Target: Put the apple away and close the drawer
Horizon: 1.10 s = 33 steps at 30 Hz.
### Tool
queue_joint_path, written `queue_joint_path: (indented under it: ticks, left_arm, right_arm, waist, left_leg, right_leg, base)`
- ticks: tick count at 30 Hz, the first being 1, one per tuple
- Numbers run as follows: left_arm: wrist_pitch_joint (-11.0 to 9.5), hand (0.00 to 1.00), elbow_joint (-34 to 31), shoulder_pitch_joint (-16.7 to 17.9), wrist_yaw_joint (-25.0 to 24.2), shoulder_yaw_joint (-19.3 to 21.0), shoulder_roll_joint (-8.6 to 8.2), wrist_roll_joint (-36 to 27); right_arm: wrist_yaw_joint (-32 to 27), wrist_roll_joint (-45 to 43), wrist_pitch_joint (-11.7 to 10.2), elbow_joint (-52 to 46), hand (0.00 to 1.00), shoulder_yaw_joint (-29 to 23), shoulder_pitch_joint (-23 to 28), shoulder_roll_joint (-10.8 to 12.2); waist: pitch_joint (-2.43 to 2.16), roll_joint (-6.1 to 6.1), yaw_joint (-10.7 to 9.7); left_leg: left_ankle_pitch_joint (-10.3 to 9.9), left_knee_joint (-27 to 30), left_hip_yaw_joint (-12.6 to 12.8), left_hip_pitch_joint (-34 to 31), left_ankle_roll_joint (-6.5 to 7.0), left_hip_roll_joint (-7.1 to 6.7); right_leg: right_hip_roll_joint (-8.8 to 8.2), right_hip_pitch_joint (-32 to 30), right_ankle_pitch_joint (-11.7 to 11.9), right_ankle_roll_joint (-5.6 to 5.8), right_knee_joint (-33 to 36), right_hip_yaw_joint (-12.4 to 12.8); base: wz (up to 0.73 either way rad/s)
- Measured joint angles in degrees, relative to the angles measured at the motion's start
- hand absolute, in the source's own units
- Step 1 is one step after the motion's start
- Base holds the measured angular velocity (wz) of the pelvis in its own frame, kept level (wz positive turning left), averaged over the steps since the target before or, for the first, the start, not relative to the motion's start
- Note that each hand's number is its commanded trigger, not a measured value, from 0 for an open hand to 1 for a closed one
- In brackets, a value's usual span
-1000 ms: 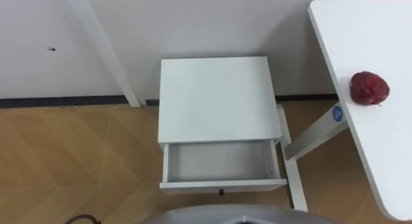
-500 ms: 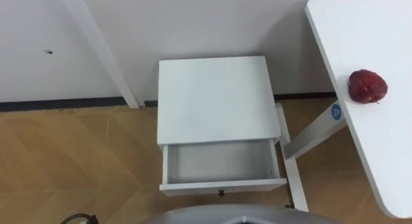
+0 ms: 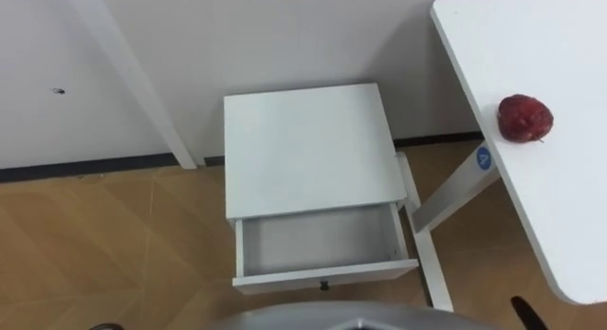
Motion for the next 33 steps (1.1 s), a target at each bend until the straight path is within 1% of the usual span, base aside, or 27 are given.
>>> queue_joint_path:
  ticks: [1, 3, 6, 10, 11, 12, 14, 15, 17, 18, 21, 23, 25, 27, 28, 29, 30, 31, 32, 33]
  left_arm:
    - [-0.1, 0.00, -0.4, 0.2, 0.0, 0.0, 0.00, 0.0]
    - [-0.7, 0.00, -1.4, 0.8, 0.1, -0.1, 0.31, -0.1]
    - [-1.1, 0.00, -1.8, 0.8, 0.4, -0.5, 0.68, -0.1]
    - [-1.6, 0.00, -2.0, 0.8, 0.5, -1.2, 0.90, -0.2]
    - [-1.9, 0.00, -2.0, 0.8, 0.5, -1.3, 0.96, -0.2]
    - [-1.9, 0.00, -2.0, 0.9, 0.5, -1.3, 0.97, -0.2]
    - [-2.1, 0.00, -2.0, 1.0, 0.5, -1.3, 1.03, -0.5]
    - [-2.4, 0.00, -2.0, 1.0, 0.5, -1.3, 1.08, -1.0]
    - [-3.1, 0.00, -2.1, 0.9, 0.5, -1.2, 1.11, -1.1]
    - [-3.2, 0.00, -2.3, 0.9, 0.5, -1.2, 1.10, -1.1]
    - [-3.2, 0.00, -2.6, 1.0, 0.3, -1.3, 1.13, -1.1]
    - [-3.1, 0.00, -3.5, 1.1, 0.0, -1.3, 1.10, -1.0]
    - [-3.1, 0.00, -5.0, 1.2, -0.2, -1.3, 1.04, -0.7]
    - [-3.1, 0.00, -5.9, 0.9, -0.9, -1.3, 1.13, -0.6]
    - [-3.2, 0.00, -5.9, 0.8, -1.1, -1.3, 1.18, -0.6]
    - [-3.2, 0.00, -6.1, 0.8, -1.1, -1.6, 1.30, -0.6]
    - [-3.2, 0.00, -5.9, 0.8, -1.1, -2.7, 1.55, -0.9]
    - [-3.2, 0.00, -5.7, 0.8, -1.1, -3.3, 1.63, -1.1]
    - [-3.2, 0.00, -5.5, 0.7, -1.0, -4.5, 1.67, -1.1]
    - [-3.2, 0.00, -5.2, 0.3, -1.0, -5.9, 1.66, -1.0]
  right_arm:
    - [-1.2, -0.1, -0.2, -0.9, 0.00, -0.1, 0.0, 0.0]
    - [-5.4, -0.1, -1.6, -3.1, 0.00, -0.3, -0.3, -0.1]
    - [-10.3, -0.1, -2.8, -5.2, 0.00, -0.3, -0.7, -0.2]
    - [-15.2, 0.0, -4.1, -7.3, 0.00, -0.3, -0.8, -0.2]
    - [-17.0, -0.1, -4.4, -8.7, 0.00, -0.2, -0.7, -0.2]
    - [-18.8, -0.2, -4.9, -10.5, 0.00, -0.3, -0.7, -0.2]
    - [-21.1, -0.2, -6.1, -12.4, 0.00, -0.3, -0.8, -0.5]
    - [-22.6, -0.5, -6.8, -13.6, 0.00, -0.4, -0.9, -0.6]
    - [-24.3, -2.6, -7.5, -15.2, 0.00, -0.4, -0.9, -0.7]
    - [-25.5, -4.2, -8.0, -16.1, 0.00, -0.4, -0.9, -0.7]
    - [-28.5, -4.9, -8.5, -16.5, 0.00, -0.4, -0.8, -1.1]
    - [-30.8, -5.9, -8.5, -18.4, 0.00, -0.4, -0.8, -1.2]
    - [-33.6, -8.4, -8.5, -21.0, 0.00, -0.3, -0.5, -1.3]
    - [-36.0, -16.6, -8.5, -24.4, 0.00, 0.0, 0.0, -1.3]
    - [-36.4, -18.8, -8.4, -25.7, 0.00, 0.2, 0.5, -1.3]
    - [-37.5, -23.3, -8.6, -28.6, 0.00, 0.8, 1.5, -1.3]
    - [-38.5, -27.3, -8.6, -32.3, 0.00, 1.9, 2.1, -1.5]
    - [-39.2, -28.9, -8.8, -34.2, 0.00, 2.6, 2.2, -1.6]
    - [-40.3, -32.5, -9.5, -37.2, 0.00, 4.1, 2.3, -2.0]
    - [-40.8, -36.7, -10.1, -38.9, 0.00, 5.7, 2.3, -2.4]
  waist:
    - [0.00, -0.02, 0.0]
    - [0.01, -0.27, 0.0]
    - [0.09, -0.62, 0.1]
    - [0.12, -0.95, 0.1]
    - [0.20, -1.06, 0.1]
    - [0.32, -1.05, 0.2]
    - [0.37, -1.00, 0.2]
    - [0.38, -0.92, 0.2]
    - [0.29, -0.87, 0.1]
    - [0.22, -0.59, 0.1]
    - [0.41, -0.72, 0.1]
    - [0.41, -0.60, 0.2]
    - [0.16, -0.17, 0.3]
    - [0.17, 0.49, 0.2]
    - [0.15, 0.56, 0.3]
    - [0.16, 0.56, 0.4]
    - [0.20, 0.52, 0.7]
    - [0.22, 0.47, 0.9]
    - [0.30, 0.30, 1.3]
    - [0.24, 0.14, 1.8]
  left_leg:
    - [0.0, 0.0, -0.1, 0.0, 0.00, -0.01]
    - [0.0, -0.2, 0.0, 0.0, 0.01, 0.00]
    - [0.0, -0.6, 0.1, 0.0, 0.02, 0.01]
    - [0.0, -0.6, 0.3, -0.5, 0.03, -0.01]
    - [0.0, -0.6, 0.5, -0.7, 0.03, 0.00]
    - [0.0, -0.6, 0.6, -0.8, 0.04, 0.00]
    - [0.0, -0.6, 0.7, -0.9, 0.04, -0.03]
    - [0.0, -0.6, 0.7, -1.2, 0.04, -0.05]
    - [0.1, -0.6, 0.6, -1.9, 0.09, -0.05]
    - [0.1, -0.6, 0.6, -2.0, 0.16, -0.07]
    - [0.1, -0.6, 0.6, -2.0, 0.16, -0.06]
    - [0.1, -0.6, 0.6, -2.3, 0.16, -0.06]
    - [0.1, -0.6, 0.6, -2.7, 0.22, -0.08]
    - [0.2, -0.6, 0.6, -2.6, 0.30, -0.13]
    - [0.2, -0.6, 0.6, -2.6, 0.31, -0.13]
    - [0.2, -0.6, 0.8, -2.6, 0.31, -0.09]
    - [0.2, -0.7, 1.0, -2.6, 0.29, 0.01]
    - [0.3, -0.7, 1.3, -2.5, 0.27, 0.07]
    - [0.3, -0.7, 1.8, -2.3, 0.27, 0.18]
    - [0.3, -0.6, 1.9, -2.4, 0.27, 0.21]
  right_leg:
    - [0.01, 0.0, 0.0, 0.00, 0.0, 0.1]
    - [0.09, 0.0, 0.0, 0.01, 0.0, 0.2]
    - [0.11, -0.1, 0.0, 0.01, 0.0, 0.2]
    - [0.17, -0.5, 0.0, 0.03, 0.0, 0.3]
    - [0.24, -0.9, 0.0, 0.03, 0.1, 0.5]
    - [0.31, -1.0, 0.0, 0.08, 0.1, 0.8]
    - [0.33, -1.1, 0.1, 0.12, 0.0, 1.0]
    - [0.34, -1.5, 0.1, 0.14, 0.0, 1.0]
    - [0.36, -1.9, 0.1, 0.15, 0.2, 1.0]
    - [0.36, -2.0, 0.1, 0.15, 0.3, 1.0]
    - [0.35, -1.9, 0.1, 0.15, 0.3, 0.8]
    - [0.32, -2.1, 0.1, 0.16, 0.2, 0.4]
    - [0.27, -2.6, 0.1, 0.18, 0.2, 0.3]
    - [0.19, -3.1, 0.1, 0.18, 0.8, 0.4]
    - [0.19, -3.1, 0.1, 0.19, 0.9, 0.4]
    - [0.24, -3.6, 0.1, 0.19, 0.9, 0.6]
    - [0.37, -3.7, 0.2, 0.14, 1.2, 1.1]
    - [0.40, -3.7, 0.2, 0.10, 1.4, 1.3]
    - [0.49, -3.8, 0.2, 0.06, 1.7, 1.8]
    - [0.51, -3.7, 0.2, 0.03, 1.7, 1.9]
  base:
    - [-0.03]
    - [-0.02]
    - [0.00]
    - [-0.01]
    - [-0.07]
    - [-0.08]
    - [-0.05]
    - [0.00]
    - [0.00]
    - [0.00]
    - [0.01]
    - [0.00]
    - [0.00]
    - [-0.04]
    - [-0.06]
    - [-0.13]
    - [-0.18]
    - [-0.24]
    - [-0.17]
    - [-0.09]
